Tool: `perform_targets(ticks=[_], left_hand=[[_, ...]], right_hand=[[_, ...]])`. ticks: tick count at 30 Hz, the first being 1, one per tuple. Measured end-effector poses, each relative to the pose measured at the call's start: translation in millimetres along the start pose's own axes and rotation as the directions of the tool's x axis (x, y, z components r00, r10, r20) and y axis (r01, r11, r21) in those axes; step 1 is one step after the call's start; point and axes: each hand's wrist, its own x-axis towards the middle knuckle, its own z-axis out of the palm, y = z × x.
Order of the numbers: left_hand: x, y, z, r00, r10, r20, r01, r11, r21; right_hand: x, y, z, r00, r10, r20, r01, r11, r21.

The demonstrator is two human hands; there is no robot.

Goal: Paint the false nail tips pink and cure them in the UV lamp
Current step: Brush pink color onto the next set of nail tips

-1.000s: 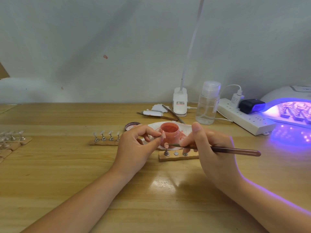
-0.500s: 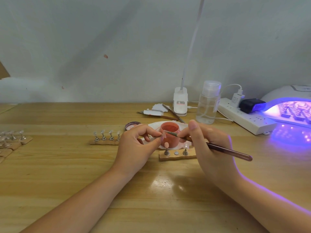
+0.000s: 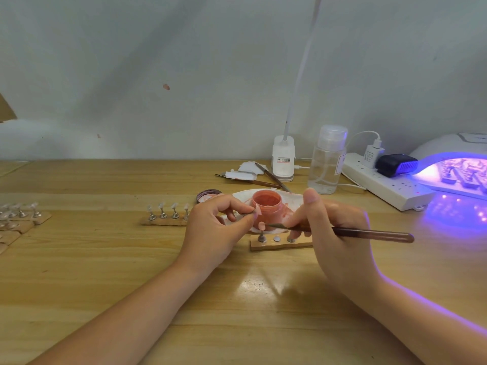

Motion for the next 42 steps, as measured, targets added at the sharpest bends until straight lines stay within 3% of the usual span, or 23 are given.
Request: perform_targets(ticks=[3,5,9,14,19,24,29,34,42], left_hand=[[-0.3,0.9,-0.2,1.0,-0.013,0.003,0.013,1.0,-0.008],[-0.6,1.5,-0.1,1.0,-0.03,-0.001,0.03,0.999,-0.015],[-0.4,1.6,-0.3,0.999,-0.032,0.002,0.032,0.999,-0.013],[-0.8,0.7,-0.7,0.999,-0.033,0.001,0.033,0.999,-0.004],[0.0,0.8,-0.5,0.999,-0.033,0.005,0.033,0.999,0.004],[-0.3,0.9,-0.6,0.999,-0.043,0.003,0.043,0.999,0.01],[-0.4,1.5,-1.3,0.999,-0.043,0.009,0.043,0.999,0.011],[-0.3,1.3,-1.1,0.999,-0.04,0.005,0.04,0.999,0.018],[1.1,0.4,-1.2,1.0,0.005,0.01,-0.005,1.0,-0.022]], right_hand=[[3.5,-0.9,0.2,0.996,-0.085,0.027,0.088,0.984,-0.155],[4.1,-0.5,0.0,0.997,-0.063,0.043,0.07,0.98,-0.184],[1.0,-1.0,0.0,0.999,0.047,-0.021,-0.047,0.999,0.008],[2.2,-3.1,1.9,1.0,0.013,0.008,-0.012,0.992,-0.129],[-0.3,-4.8,1.5,0.991,0.13,-0.036,-0.127,0.989,0.081],[2.9,-6.2,3.2,0.99,0.134,-0.04,-0.135,0.991,-0.014],[1.7,-6.1,1.3,0.974,0.213,-0.075,-0.2,0.969,0.148],[4.3,-6.4,2.5,0.982,0.18,-0.057,-0.174,0.981,0.088],[2.5,-10.0,0.6,0.977,0.189,-0.094,-0.168,0.967,0.193]])
